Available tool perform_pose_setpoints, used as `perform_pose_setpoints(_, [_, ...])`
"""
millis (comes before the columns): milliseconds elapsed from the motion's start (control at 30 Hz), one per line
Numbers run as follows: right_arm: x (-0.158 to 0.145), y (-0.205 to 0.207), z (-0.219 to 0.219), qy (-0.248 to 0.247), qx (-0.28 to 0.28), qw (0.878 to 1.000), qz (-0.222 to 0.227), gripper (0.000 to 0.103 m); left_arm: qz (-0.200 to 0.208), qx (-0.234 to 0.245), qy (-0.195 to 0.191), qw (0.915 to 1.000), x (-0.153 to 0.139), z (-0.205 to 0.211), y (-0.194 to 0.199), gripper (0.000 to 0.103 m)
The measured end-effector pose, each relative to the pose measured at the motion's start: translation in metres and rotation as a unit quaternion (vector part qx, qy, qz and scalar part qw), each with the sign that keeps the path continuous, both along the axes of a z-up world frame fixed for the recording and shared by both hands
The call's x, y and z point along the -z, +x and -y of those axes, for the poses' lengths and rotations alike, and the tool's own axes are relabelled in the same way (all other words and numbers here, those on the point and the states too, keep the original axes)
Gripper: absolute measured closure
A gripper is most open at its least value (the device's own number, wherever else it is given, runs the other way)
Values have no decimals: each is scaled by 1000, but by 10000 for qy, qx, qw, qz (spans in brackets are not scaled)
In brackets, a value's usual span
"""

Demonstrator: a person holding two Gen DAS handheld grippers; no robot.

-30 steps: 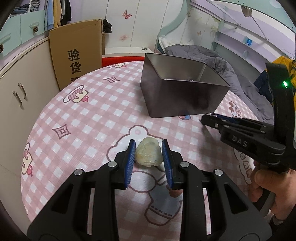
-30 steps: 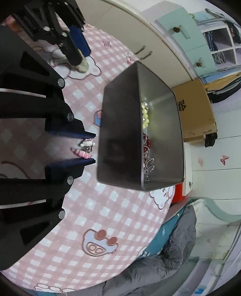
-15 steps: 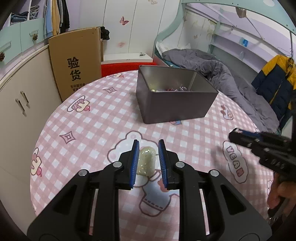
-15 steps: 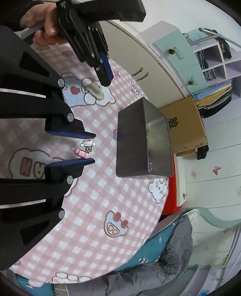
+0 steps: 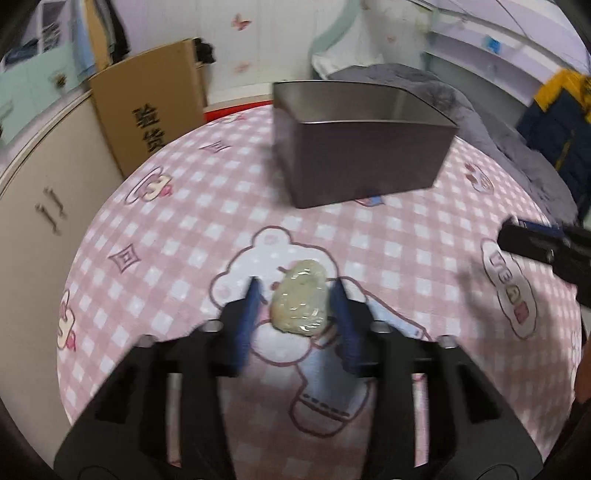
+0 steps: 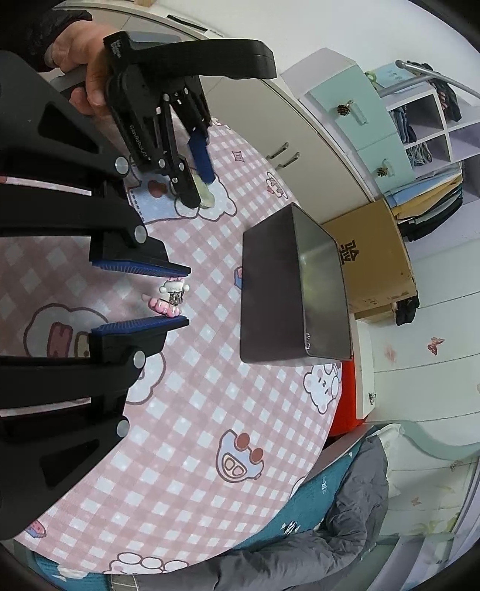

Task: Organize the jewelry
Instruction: 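Carry the pendant and charm over the grey box and open both grippers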

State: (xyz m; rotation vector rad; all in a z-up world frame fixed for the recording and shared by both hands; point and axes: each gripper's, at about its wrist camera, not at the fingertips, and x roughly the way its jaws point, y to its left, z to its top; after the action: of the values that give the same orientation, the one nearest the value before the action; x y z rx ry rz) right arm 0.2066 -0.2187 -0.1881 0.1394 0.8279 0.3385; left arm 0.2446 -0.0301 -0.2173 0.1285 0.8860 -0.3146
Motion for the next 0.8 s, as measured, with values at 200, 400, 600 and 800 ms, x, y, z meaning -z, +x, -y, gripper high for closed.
perform_pose_setpoints(200, [-14, 0, 0, 2, -93, 9998, 160, 84, -122, 110, -451, 9988, -9, -11, -8, 75])
perform_pose_setpoints(400, [-50, 1, -2, -19, -198, 9983, 550, 84, 293, 99, -763, 9966, -50, -18, -13, 75])
perform_pose_setpoints(600, [-102, 10, 2, -107, -278, 9930, 1142, 84, 1028, 129, -1008, 9895, -118, -22, -9, 75])
perform_pose_setpoints(800, [-148, 28, 4, -181, -333, 9862, 1615, 84, 1583, 204, -1135, 9806, -171, -17, 5, 75])
